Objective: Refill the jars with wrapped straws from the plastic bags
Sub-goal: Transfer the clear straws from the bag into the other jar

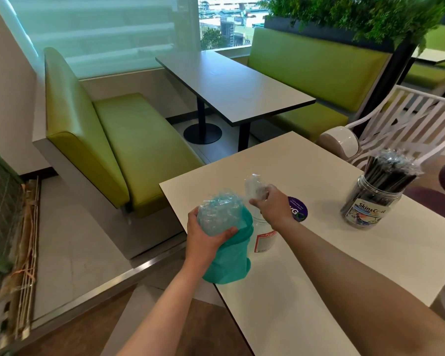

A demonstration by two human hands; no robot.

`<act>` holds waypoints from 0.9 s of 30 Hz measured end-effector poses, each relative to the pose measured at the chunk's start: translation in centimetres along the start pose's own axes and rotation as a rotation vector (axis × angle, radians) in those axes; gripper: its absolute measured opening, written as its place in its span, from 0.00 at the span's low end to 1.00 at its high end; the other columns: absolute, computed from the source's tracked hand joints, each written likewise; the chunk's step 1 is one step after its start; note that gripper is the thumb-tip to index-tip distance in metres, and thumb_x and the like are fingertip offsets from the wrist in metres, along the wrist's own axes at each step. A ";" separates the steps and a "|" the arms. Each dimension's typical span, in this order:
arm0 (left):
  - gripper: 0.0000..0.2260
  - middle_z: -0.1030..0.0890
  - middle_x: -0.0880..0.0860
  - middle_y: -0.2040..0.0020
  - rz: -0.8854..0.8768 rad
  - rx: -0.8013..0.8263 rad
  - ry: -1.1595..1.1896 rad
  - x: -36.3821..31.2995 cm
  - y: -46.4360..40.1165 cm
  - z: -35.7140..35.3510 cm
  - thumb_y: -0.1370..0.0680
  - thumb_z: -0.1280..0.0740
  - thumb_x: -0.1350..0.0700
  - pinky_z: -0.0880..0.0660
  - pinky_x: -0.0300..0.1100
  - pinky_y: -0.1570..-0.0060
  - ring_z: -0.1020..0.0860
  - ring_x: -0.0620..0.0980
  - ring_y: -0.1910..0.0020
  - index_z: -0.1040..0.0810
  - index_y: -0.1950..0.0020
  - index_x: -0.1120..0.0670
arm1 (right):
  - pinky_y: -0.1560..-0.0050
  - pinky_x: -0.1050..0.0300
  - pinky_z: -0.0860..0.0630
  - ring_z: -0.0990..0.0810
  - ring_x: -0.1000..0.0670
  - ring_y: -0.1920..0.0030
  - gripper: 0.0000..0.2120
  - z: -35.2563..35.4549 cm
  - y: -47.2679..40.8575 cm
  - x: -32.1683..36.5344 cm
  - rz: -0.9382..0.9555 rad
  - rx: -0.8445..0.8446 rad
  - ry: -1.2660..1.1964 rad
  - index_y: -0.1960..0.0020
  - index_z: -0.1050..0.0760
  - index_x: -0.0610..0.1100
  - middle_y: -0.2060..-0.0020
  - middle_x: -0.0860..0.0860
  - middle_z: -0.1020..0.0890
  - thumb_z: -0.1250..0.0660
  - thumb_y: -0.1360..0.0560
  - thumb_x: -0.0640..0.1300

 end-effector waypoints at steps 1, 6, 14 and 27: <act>0.44 0.32 0.44 0.38 0.004 0.000 -0.004 0.0 0.0 0.0 0.44 0.21 0.38 0.27 0.44 0.39 0.30 0.46 0.36 0.42 0.35 0.40 | 0.43 0.51 0.25 0.22 0.43 0.45 0.22 -0.3 -0.3 0.0 0.005 -0.001 0.032 0.38 0.26 0.40 0.43 0.44 0.22 0.25 0.29 0.45; 0.45 0.32 0.44 0.38 0.015 0.003 0.011 0.0 -0.1 0.0 0.45 0.21 0.38 0.28 0.42 0.42 0.30 0.45 0.38 0.42 0.35 0.39 | 0.43 0.49 0.23 0.22 0.44 0.46 0.23 -1.3 -1.0 -0.1 -0.009 -0.014 0.055 0.37 0.28 0.42 0.41 0.44 0.24 0.25 0.29 0.43; 0.44 0.32 0.44 0.38 0.027 0.006 0.004 -0.2 -0.1 0.0 0.44 0.21 0.38 0.27 0.44 0.39 0.30 0.46 0.37 0.43 0.35 0.39 | 0.47 0.54 0.23 0.21 0.46 0.46 0.30 -0.4 0.1 -0.1 -0.037 -0.023 -0.168 0.32 0.33 0.43 0.42 0.47 0.22 0.24 0.30 0.41; 0.44 0.31 0.44 0.38 0.001 0.025 -0.004 0.0 0.3 0.2 0.44 0.21 0.39 0.26 0.48 0.38 0.29 0.47 0.38 0.42 0.35 0.39 | 0.56 0.66 0.21 0.20 0.55 0.56 0.21 -1.5 8.1 0.8 0.096 0.118 -0.360 0.37 0.33 0.49 0.46 0.54 0.23 0.30 0.26 0.37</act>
Point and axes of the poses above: each hand's wrist, its own y-axis away from the middle knuckle, its own z-axis out of the back of the hand, x = y × z, the point moved 1 cm from there along -y, towards the middle knuckle
